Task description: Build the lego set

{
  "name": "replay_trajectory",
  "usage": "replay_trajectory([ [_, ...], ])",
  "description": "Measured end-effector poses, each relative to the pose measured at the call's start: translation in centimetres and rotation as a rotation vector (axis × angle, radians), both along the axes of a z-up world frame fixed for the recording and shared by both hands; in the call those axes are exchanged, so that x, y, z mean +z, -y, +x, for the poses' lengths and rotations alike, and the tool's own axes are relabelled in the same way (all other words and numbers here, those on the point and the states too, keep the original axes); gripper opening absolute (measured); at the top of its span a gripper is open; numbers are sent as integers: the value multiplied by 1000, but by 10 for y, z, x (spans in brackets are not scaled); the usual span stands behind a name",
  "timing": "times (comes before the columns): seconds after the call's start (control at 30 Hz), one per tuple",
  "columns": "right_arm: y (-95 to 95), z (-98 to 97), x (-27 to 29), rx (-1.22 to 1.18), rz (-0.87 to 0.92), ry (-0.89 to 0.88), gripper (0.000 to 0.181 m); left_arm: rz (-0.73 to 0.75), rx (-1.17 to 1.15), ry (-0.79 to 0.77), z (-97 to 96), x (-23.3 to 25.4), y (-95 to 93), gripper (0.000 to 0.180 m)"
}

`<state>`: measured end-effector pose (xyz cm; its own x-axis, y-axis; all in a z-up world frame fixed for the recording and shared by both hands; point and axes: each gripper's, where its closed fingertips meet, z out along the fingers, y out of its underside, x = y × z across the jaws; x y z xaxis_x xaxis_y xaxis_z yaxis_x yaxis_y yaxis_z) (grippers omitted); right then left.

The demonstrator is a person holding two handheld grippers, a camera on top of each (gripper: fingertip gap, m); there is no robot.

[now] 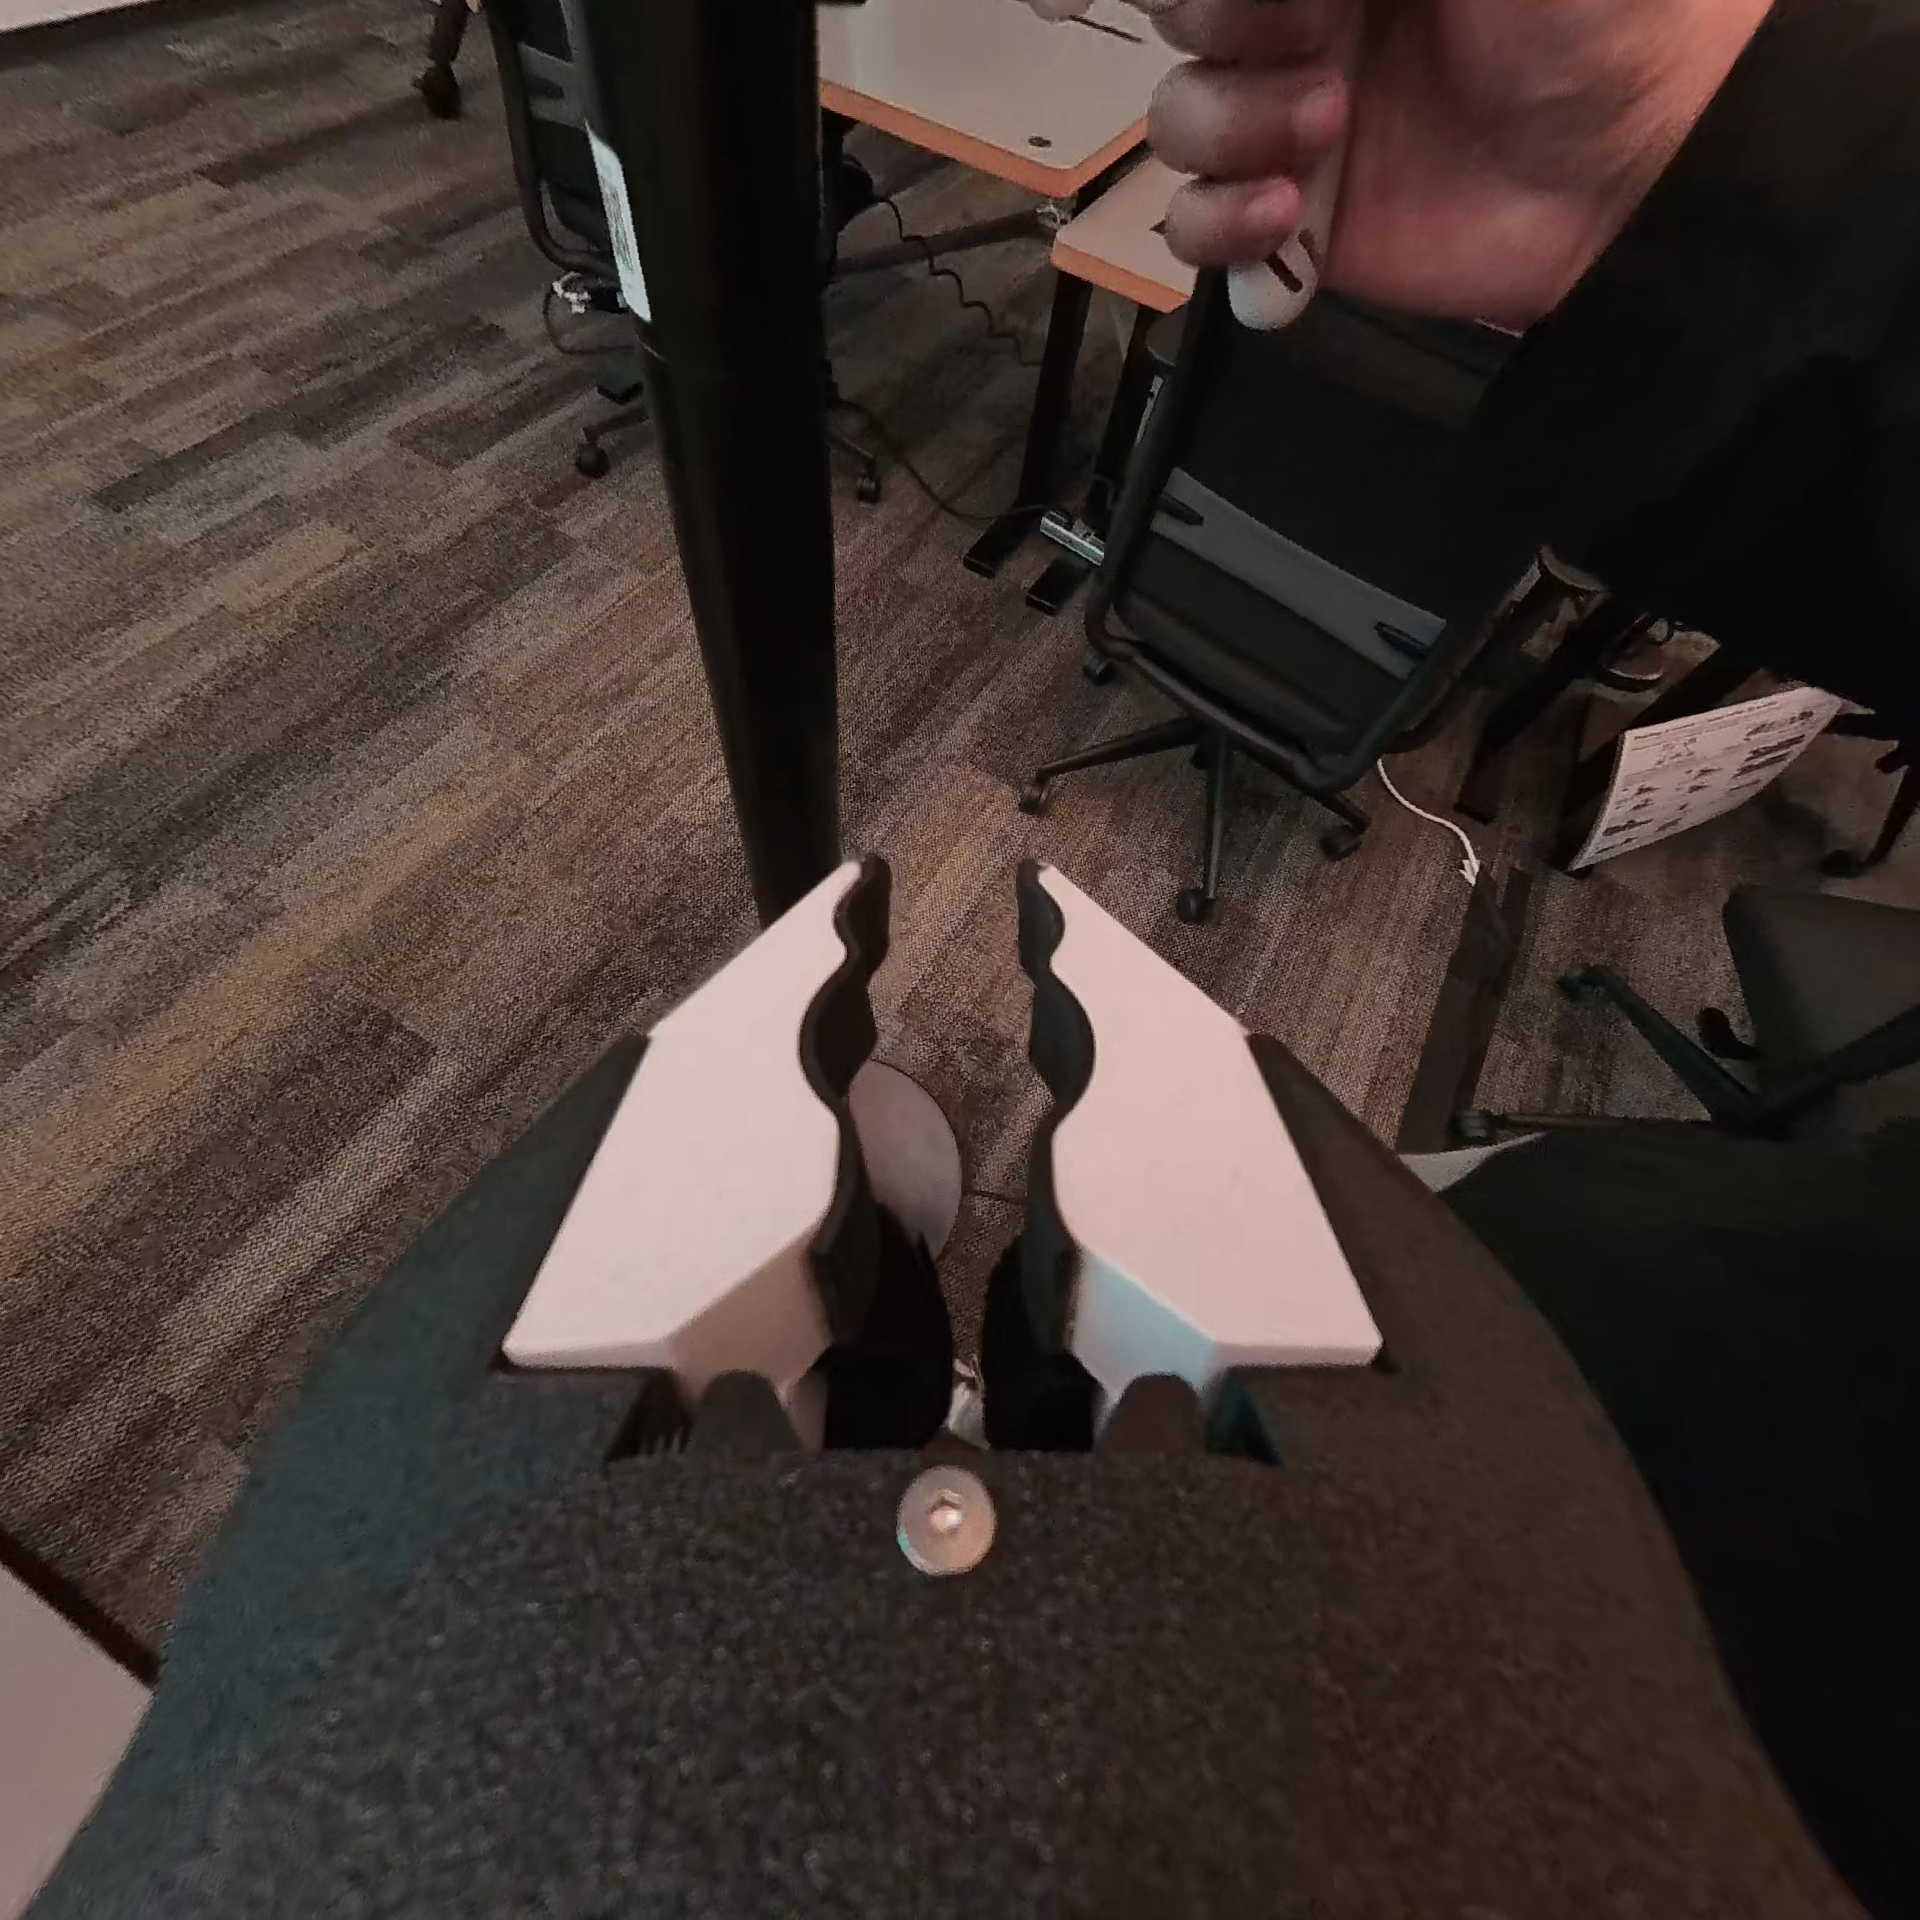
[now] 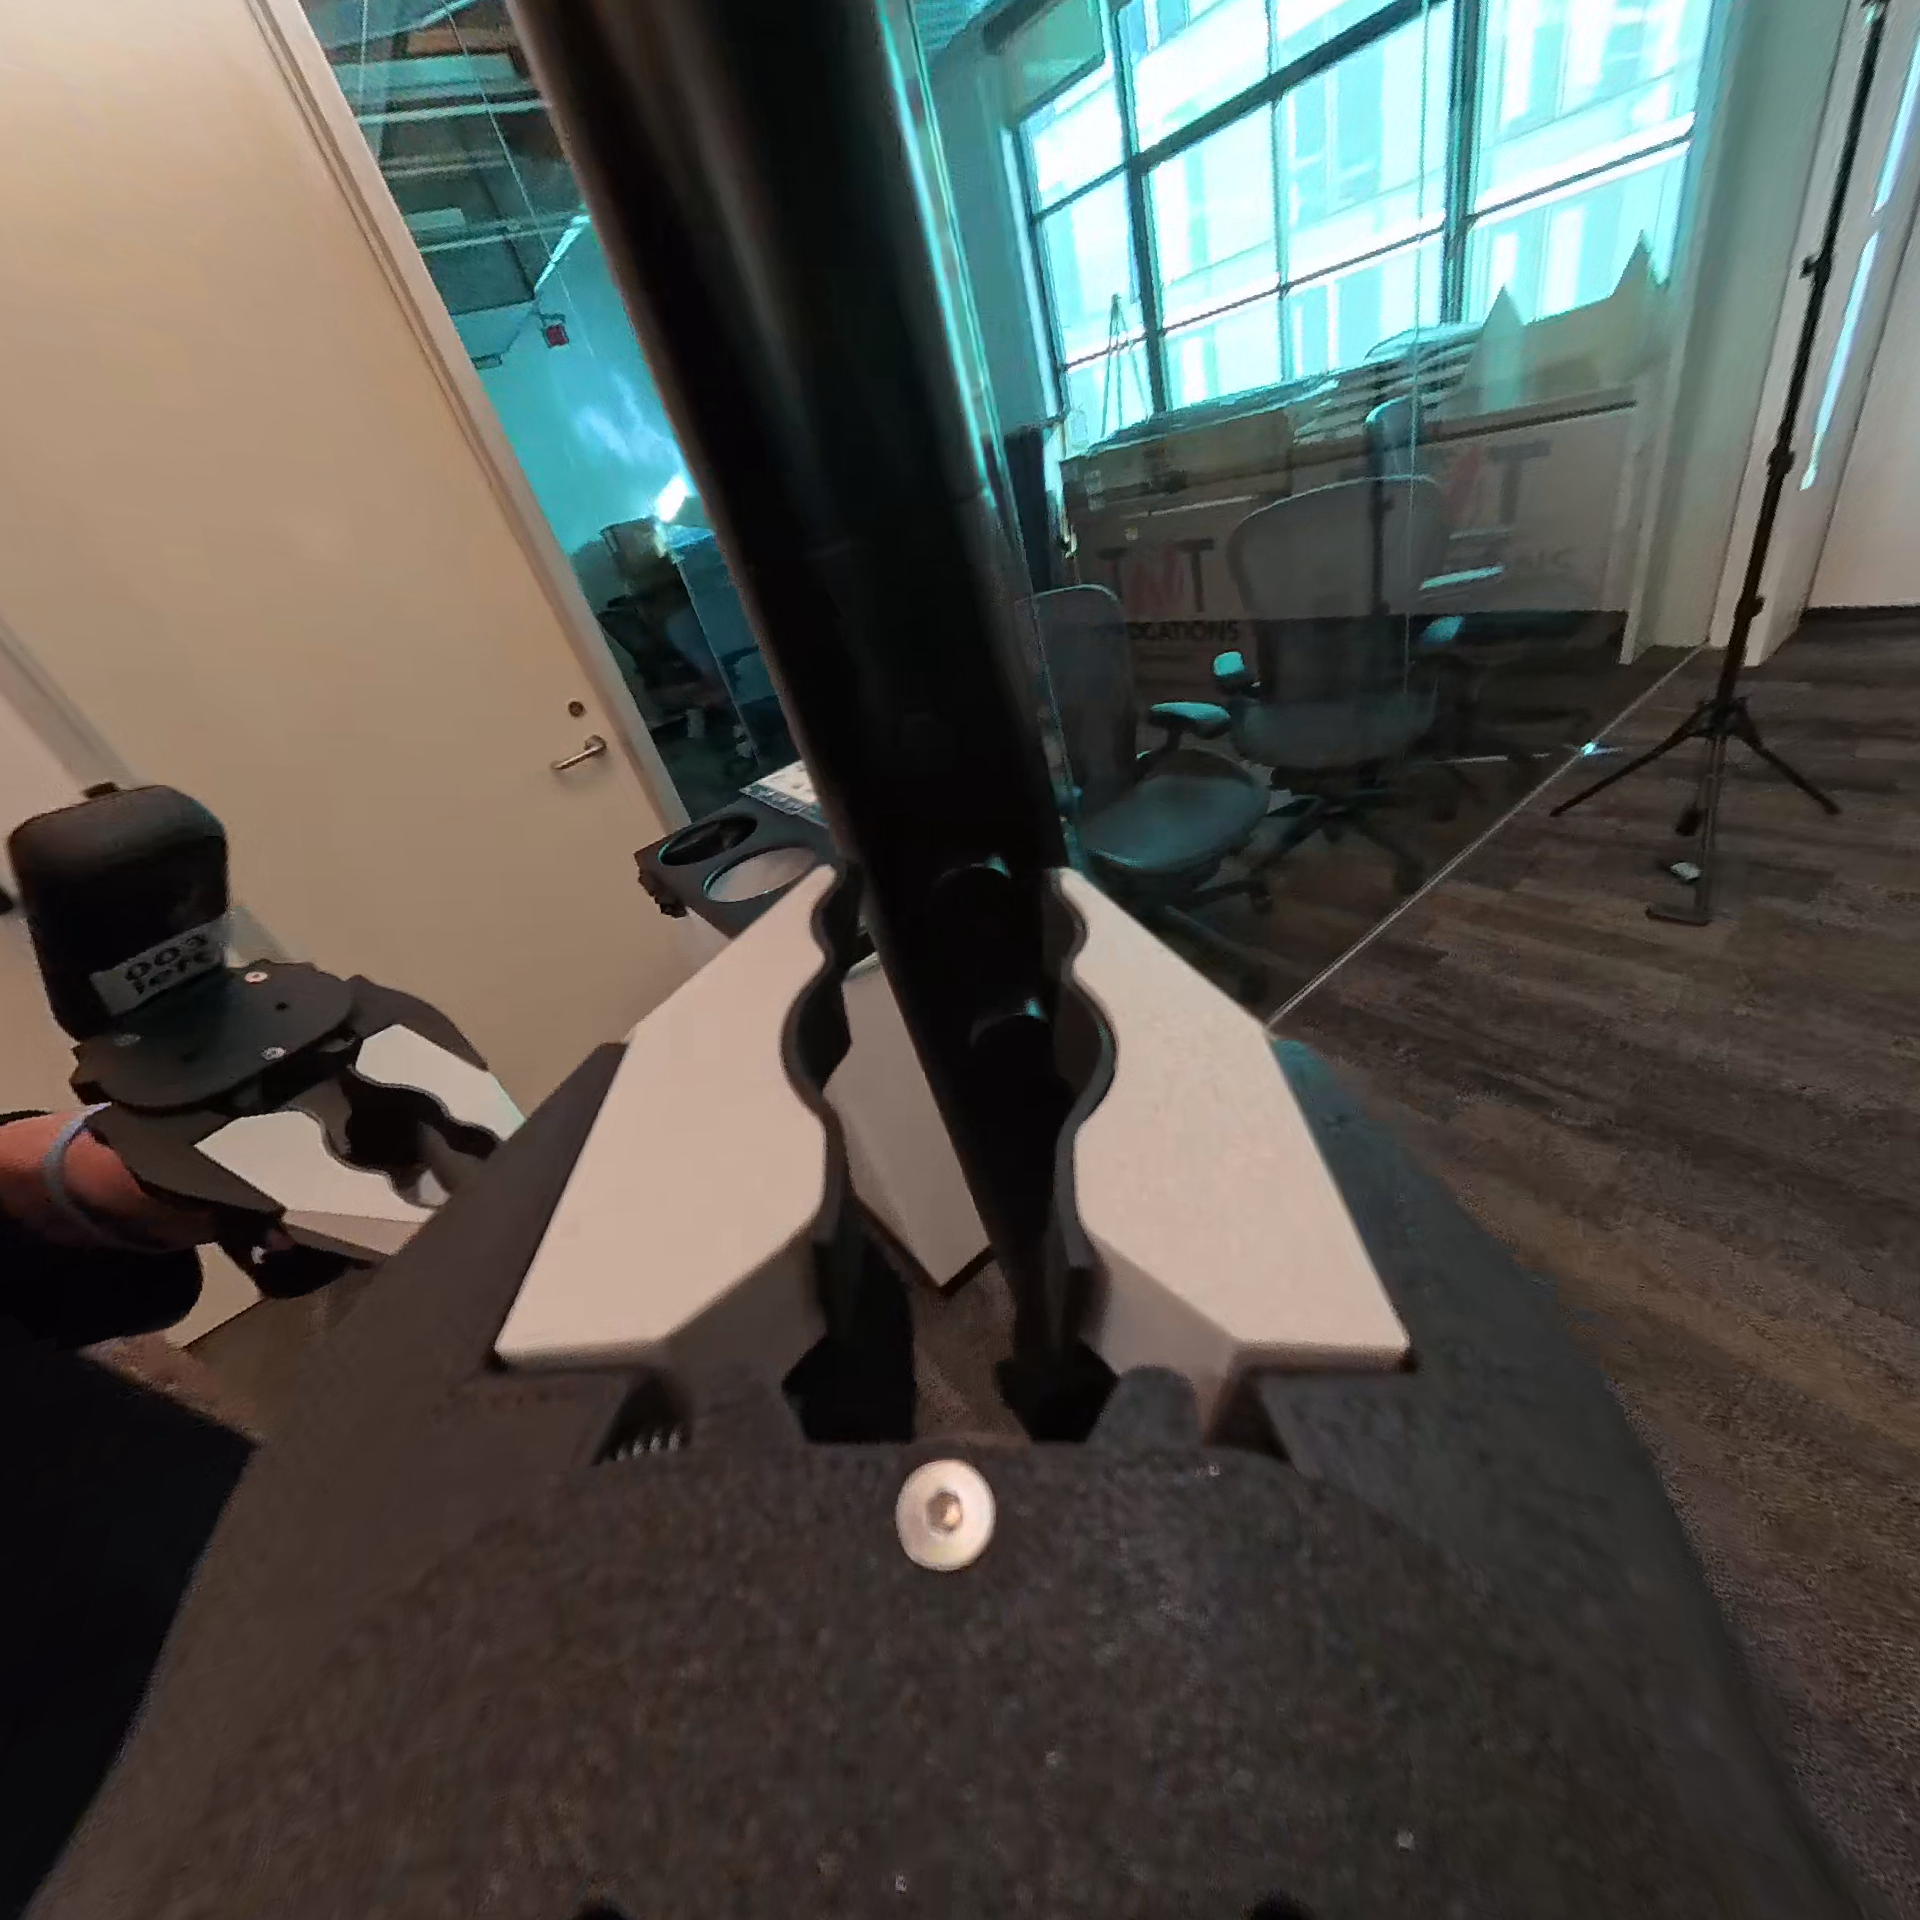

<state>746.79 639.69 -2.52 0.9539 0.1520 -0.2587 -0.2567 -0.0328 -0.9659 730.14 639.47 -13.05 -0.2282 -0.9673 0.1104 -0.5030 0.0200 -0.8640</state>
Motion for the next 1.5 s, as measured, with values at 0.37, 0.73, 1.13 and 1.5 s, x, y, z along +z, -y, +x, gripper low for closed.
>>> replay_trajectory([
  [0.37,-5,5,-5,37,2,68,18,7,22,-14,12,-6,8,22],
  [0.73,-11,6,-4,30,18,595,18,9,57,-8,6,-9,11,22],
  [1.13,-9,1,-4,81,-4,-7,18,20,40,-12,7,-11,22,22],
  [1.5,-7,0,-7,139,-165,-563,18,29,24,-12,7,-11,25,22],
])
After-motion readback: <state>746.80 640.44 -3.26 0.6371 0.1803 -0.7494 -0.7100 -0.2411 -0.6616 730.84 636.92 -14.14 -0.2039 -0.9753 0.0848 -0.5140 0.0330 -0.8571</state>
